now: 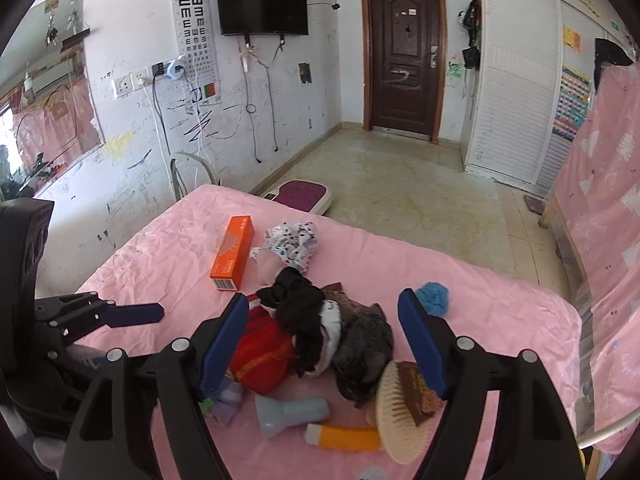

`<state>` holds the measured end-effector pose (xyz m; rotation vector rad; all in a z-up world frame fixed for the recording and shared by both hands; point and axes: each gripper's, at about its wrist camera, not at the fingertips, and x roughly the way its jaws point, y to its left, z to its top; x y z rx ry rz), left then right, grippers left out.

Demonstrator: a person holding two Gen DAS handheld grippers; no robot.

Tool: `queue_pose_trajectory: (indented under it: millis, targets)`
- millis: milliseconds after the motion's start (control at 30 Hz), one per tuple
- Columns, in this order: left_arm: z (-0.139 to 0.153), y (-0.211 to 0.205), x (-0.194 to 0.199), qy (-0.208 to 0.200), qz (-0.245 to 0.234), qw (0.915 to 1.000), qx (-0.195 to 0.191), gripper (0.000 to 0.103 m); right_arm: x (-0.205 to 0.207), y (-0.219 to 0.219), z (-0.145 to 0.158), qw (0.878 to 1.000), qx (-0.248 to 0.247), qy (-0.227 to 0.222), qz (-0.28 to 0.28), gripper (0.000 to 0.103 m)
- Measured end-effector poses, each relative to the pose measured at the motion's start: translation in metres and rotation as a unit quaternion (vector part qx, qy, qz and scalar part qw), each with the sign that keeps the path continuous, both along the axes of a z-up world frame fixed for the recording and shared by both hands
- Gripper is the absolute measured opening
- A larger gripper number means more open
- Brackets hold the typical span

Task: Collect trash
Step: 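Grasp the blue-green sock with the left gripper while the right gripper grasps the black cloth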

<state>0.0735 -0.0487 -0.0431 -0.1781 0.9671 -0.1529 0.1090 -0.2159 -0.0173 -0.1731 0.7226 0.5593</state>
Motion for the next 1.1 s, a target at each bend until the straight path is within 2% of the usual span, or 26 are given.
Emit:
queue_pose_trajectory:
  millis: [333, 400, 567, 633, 700, 933, 1100]
  targets:
    - [-0.021, -0.010, 0.006, 0.012, -0.021, 0.9996, 0.012, 0.073, 0.019, 0.026, -0.021, 0.998, 0.004, 0.042, 0.037, 0.067]
    - [-0.022, -0.012, 0.006, 0.010, -0.022, 0.9996, 0.014, 0.067, 0.023, 0.027, -0.025, 0.998, 0.002, 0.048, 0.038, 0.067]
    - [-0.023, -0.014, 0.004, 0.008, -0.036, 0.9993, 0.000, 0.039, 0.029, 0.031, -0.033, 0.997, -0.001, 0.062, 0.039, 0.067]
    - [-0.022, -0.015, 0.003, 0.007, -0.042, 0.9991, -0.005, 0.033, 0.031, 0.030, -0.036, 0.997, -0.005, 0.064, 0.035, 0.061]
    - [-0.020, -0.017, 0.001, 0.005, -0.041, 0.9991, -0.004, 0.029, 0.031, 0.028, -0.035, 0.998, -0.008, 0.059, 0.027, 0.038]
    - [-0.016, -0.021, -0.002, 0.001, -0.035, 0.9994, 0.003, 0.023, 0.028, 0.021, -0.032, 0.999, -0.002, 0.046, 0.026, 0.032]
    - [-0.007, -0.012, -0.009, -0.012, -0.020, 0.9997, 0.008, 0.023, 0.019, 0.012, -0.013, 0.999, 0.020, 0.020, 0.020, 0.032]
